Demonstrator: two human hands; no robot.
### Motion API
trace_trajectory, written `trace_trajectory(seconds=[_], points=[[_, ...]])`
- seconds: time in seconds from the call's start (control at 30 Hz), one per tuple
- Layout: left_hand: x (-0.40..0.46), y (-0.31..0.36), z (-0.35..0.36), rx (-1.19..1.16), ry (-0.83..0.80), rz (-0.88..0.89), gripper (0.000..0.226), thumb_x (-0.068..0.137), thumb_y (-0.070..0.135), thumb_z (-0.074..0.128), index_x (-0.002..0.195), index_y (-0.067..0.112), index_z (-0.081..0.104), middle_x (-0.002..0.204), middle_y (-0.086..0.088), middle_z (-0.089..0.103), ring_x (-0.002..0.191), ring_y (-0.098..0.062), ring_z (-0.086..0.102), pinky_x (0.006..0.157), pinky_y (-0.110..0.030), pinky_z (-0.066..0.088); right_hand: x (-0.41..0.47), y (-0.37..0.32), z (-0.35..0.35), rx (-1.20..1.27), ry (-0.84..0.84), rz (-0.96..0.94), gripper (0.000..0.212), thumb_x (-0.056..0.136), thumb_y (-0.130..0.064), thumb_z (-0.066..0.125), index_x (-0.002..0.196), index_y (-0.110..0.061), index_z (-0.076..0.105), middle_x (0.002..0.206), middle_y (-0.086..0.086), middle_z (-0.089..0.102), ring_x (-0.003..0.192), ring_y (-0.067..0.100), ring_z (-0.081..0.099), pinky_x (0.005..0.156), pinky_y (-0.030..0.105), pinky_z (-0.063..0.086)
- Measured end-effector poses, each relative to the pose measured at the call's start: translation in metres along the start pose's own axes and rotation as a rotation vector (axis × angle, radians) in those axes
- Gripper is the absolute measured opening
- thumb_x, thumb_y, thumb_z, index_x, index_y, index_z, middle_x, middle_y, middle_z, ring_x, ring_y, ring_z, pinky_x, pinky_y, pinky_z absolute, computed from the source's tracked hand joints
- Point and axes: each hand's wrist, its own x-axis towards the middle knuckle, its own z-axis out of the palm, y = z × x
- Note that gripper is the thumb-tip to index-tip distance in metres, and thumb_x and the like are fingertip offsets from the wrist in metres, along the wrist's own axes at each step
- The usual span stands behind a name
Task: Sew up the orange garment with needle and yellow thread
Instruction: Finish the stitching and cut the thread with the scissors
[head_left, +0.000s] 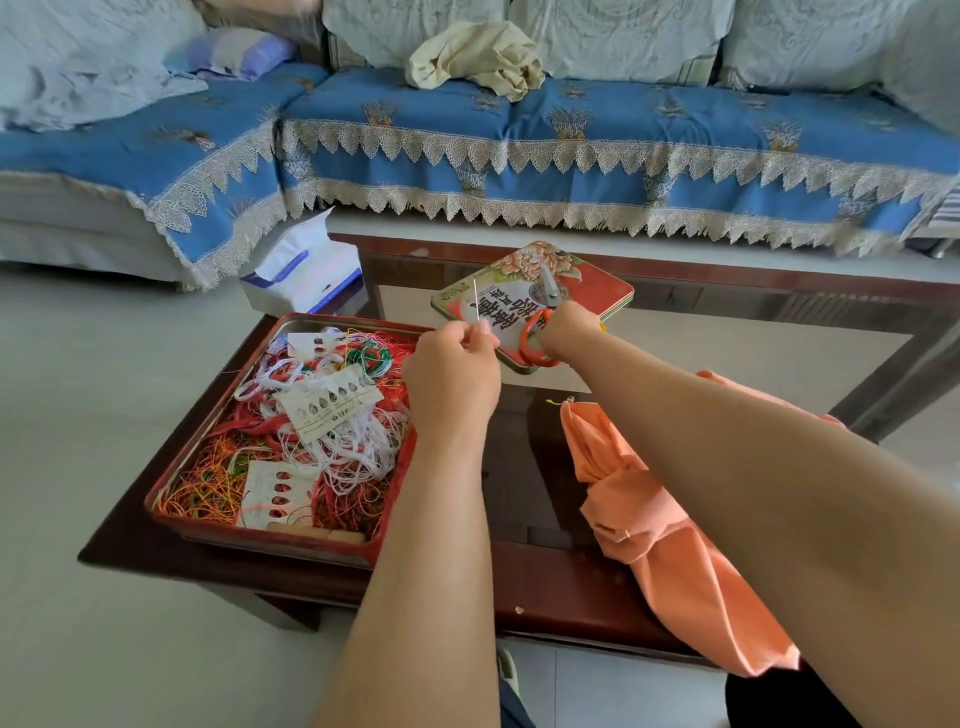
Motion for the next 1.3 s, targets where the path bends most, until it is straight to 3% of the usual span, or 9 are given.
trace_trajectory(seconds=[0.1,0.23,0.37,0.53,0.7,0.83,0.93,1.1,1.3], points=[[-0.001,0.003,0.0,-0.017,-0.031,0.022,0.03,0.101,0.033,0.045,0.094,0.019,0.071,0.082,0.001,0.066,0.074,-0.015,0.058,0.067,-0.031,0.047,0.007,0.006,-0.002,-0.075,0.04,-0.014,0.027,0.096,-0.018,0.048,0.117,-0.002,0.055,0.102,0.008,0.057,0.108,0.028,0.057,0.097,0.036,0.047],[-0.005,0.003,-0.002,-0.113,-0.121,0.001,0.026,0.1,0.03,0.051,0.1,0.017,0.073,0.079,0.012,0.064,0.074,-0.003,0.056,0.063,-0.021,0.045,0.01,0.011,-0.003,0.0,0.107,-0.005,0.017,0.093,-0.005,0.049,0.107,0.0,0.059,0.071,0.004,0.047,0.081,0.025,0.054,0.07,0.031,0.047],[-0.005,0.004,-0.008,-0.268,-0.118,-0.073,0.017,0.095,0.026,0.06,0.096,0.015,0.073,0.079,0.012,0.069,0.075,-0.003,0.062,0.066,-0.019,0.044,-0.008,0.003,-0.012,0.203,0.238,-0.121,0.019,0.096,-0.011,0.045,0.103,-0.004,0.062,0.09,0.009,0.061,0.085,0.03,0.061,0.067,0.035,0.047],[-0.007,0.007,-0.016,-0.321,-0.083,-0.123,0.019,0.092,0.028,0.066,0.105,0.015,0.071,0.089,0.004,0.072,0.081,-0.005,0.066,0.064,-0.018,0.046,-0.068,0.0,-0.011,1.009,-0.069,-0.265,0.033,0.103,-0.03,0.041,0.091,-0.012,0.065,0.085,0.004,0.071,0.073,0.015,0.066,0.08,0.035,0.056],[-0.013,0.01,-0.038,-0.217,-0.123,-0.126,0.027,0.09,0.04,0.065,0.109,0.021,0.071,0.087,0.014,0.061,0.074,0.005,0.049,0.061,-0.014,0.037,-0.108,0.005,-0.009,1.074,-0.181,-0.441,0.03,0.086,-0.038,0.062,0.088,-0.009,0.069,0.072,-0.004,0.072,0.073,0.007,0.067,0.076,0.025,0.056],[-0.019,0.005,-0.061,-0.198,-0.146,-0.083,0.017,0.091,0.039,0.064,0.099,0.027,0.072,0.084,0.015,0.067,0.085,-0.003,0.061,0.069,-0.019,0.046,-0.118,-0.008,-0.009,1.1,-0.244,-0.482,0.009,0.089,-0.015,0.065,0.081,-0.013,0.066,0.063,-0.008,0.07,0.062,-0.002,0.065,0.058,0.009,0.046],[-0.021,-0.001,-0.075,-0.153,-0.145,-0.084,0.023,0.094,0.041,0.058,0.106,0.027,0.073,0.091,0.009,0.07,0.087,-0.007,0.064,0.075,-0.023,0.05,-0.119,-0.02,-0.001,1.157,-0.285,-0.462,0.007,0.088,-0.01,0.066,0.082,-0.009,0.066,0.066,-0.003,0.07,0.067,0.006,0.068,0.064,0.016,0.052],[-0.021,-0.018,-0.096,-0.012,-0.044,-0.028,0.025,0.1,0.034,0.05,0.1,0.022,0.072,0.082,0.012,0.061,0.075,0.001,0.053,0.061,-0.016,0.035,-0.131,-0.05,0.019,1.266,-0.425,-0.382,0.009,0.089,-0.015,0.067,0.081,-0.013,0.063,0.088,0.01,0.072,0.085,0.024,0.07,0.085,0.039,0.055],[-0.019,-0.039,-0.119,0.141,0.063,-0.019,0.026,0.1,0.03,0.049,0.087,0.019,0.069,0.071,0.013,0.056,0.068,-0.001,0.051,0.059,-0.026,0.039,-0.142,-0.084,0.038,1.268,-0.472,-0.351,0.011,0.091,-0.016,0.065,0.08,-0.015,0.063,0.097,0.008,0.071,0.09,0.022,0.071,0.07,0.03,0.057]])
